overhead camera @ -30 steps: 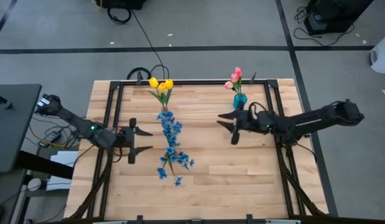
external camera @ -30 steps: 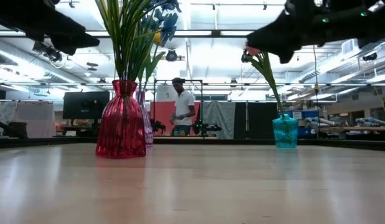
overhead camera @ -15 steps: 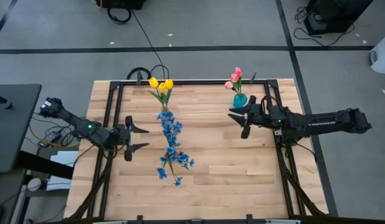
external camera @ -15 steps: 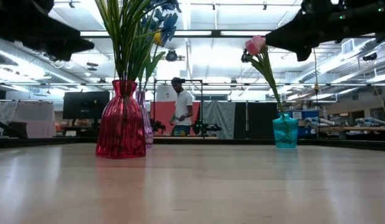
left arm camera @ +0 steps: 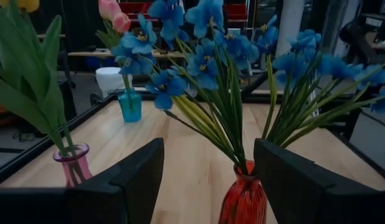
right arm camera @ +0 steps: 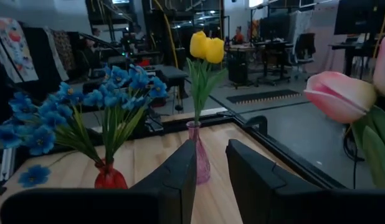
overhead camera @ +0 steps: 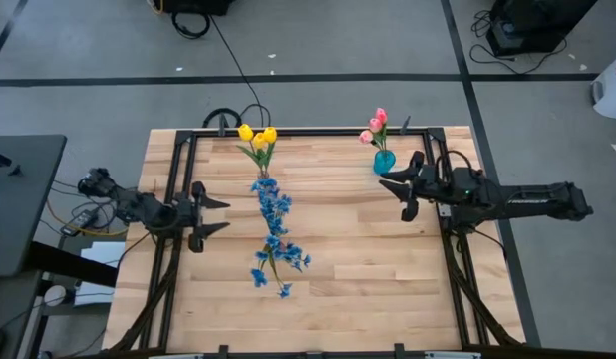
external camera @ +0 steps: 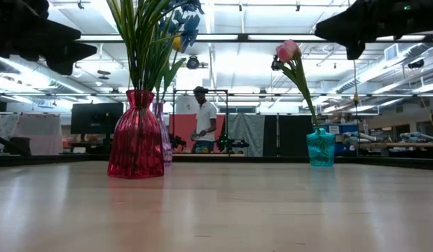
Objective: Sort flowers into vase by color
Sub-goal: Return to Home Position
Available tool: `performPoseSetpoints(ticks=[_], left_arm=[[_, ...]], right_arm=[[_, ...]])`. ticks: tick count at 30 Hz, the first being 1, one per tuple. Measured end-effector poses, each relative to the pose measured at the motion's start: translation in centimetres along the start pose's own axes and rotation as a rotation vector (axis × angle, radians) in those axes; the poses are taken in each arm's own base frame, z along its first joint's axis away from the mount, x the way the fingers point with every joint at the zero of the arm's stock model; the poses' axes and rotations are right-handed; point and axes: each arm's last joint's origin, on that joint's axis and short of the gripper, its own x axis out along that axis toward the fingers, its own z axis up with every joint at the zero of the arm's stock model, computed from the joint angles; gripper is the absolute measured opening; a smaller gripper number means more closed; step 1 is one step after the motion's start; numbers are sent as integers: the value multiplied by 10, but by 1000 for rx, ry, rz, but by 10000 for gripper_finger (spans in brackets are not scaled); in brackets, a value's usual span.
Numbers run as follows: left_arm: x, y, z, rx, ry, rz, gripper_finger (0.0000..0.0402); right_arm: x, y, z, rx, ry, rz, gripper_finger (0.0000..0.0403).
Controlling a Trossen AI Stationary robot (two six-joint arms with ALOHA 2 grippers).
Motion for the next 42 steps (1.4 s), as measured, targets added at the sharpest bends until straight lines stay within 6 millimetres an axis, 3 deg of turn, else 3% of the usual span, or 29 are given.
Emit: performPoseSetpoints(ticks=[5,16,20,24,33,42], left_arm=[[-1,0,-2,10,16,-5,255],[0,-3,-4,-34,-2,-97,255],[4,-8,-13,-67,-52,-191,255],[7,-11,-24,-80,-48,-215,255],[6,-13,-25,56,-70,-304,254],[6,-14,-22,178,-125,-331,241]], right_arm=[[-4,-1,-8,-1,2,12,98],[-19,-8,-56,72,-114,21,96],[-23,-10,-70,76,-138,29,93],[-26,-11,-70,58,-143,27,93],[-38,-13,-63,-27,-237,-6,88],[-42,-23,-56,-59,-318,-176,63]])
